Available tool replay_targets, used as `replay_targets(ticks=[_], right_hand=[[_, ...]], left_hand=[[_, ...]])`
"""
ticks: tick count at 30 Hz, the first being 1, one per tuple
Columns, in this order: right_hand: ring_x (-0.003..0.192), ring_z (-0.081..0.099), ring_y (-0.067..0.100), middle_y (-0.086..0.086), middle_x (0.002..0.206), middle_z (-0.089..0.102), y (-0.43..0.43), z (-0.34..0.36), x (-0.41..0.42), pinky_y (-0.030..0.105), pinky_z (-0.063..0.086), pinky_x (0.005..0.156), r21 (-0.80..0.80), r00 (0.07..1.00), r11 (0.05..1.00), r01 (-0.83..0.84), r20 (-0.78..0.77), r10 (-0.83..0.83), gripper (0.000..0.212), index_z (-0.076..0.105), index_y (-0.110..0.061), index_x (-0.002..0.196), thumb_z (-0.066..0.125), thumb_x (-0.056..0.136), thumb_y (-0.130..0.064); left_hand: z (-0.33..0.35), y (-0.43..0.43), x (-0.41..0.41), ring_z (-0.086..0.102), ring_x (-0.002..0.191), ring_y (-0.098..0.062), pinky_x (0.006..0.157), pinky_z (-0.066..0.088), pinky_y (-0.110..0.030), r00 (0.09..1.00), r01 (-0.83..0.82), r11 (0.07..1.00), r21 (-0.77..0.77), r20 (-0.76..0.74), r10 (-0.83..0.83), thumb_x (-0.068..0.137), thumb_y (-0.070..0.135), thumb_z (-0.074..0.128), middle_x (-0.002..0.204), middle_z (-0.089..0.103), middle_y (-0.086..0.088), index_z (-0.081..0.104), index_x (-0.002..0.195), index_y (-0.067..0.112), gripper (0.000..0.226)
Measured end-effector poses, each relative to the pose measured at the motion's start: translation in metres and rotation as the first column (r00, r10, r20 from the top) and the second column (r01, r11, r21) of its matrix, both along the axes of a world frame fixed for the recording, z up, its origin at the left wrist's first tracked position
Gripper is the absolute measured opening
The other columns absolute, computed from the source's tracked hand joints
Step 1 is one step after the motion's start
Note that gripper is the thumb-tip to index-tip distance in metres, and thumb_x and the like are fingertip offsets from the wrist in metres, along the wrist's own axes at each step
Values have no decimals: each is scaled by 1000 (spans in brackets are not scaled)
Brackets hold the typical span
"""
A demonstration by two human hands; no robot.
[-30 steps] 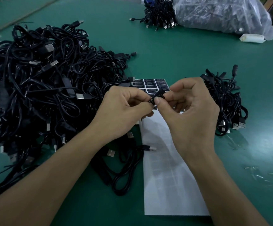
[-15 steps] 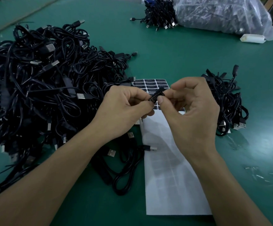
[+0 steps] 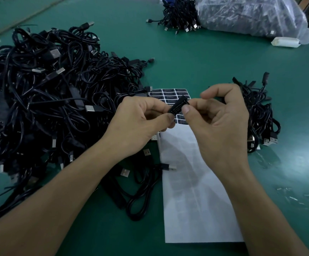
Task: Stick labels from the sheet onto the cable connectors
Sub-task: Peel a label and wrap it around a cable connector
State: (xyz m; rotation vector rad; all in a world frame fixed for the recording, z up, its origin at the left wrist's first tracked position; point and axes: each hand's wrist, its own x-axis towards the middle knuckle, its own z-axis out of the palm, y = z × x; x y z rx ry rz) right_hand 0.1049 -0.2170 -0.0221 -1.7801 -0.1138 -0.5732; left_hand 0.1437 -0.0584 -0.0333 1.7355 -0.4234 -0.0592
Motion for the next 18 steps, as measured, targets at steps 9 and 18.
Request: replay_targets(ticks=[9, 18], right_hand=[[73, 68, 17, -7, 79, 72, 0, -1, 1, 30, 55, 72, -26, 1000, 1000, 7, -13, -7, 34, 47, -33, 92, 72, 85, -11], [72, 67, 15, -10, 76, 71, 0, -2, 1, 27, 53, 71, -30, 1000, 1000, 9, -6, -9, 34, 47, -34, 91, 72, 84, -12]], left_hand=[[-1, 0, 1, 72, 73, -26, 78, 59, -46, 1000, 18, 1000, -21, -5, -18, 89, 7, 74, 75, 77, 0, 76, 82, 22, 17], [-1, 0, 0, 68, 67, -14, 75, 59, -41, 1000, 12, 1000, 3, 5, -12, 89, 8, 74, 74, 77, 0, 75, 81, 22, 16]])
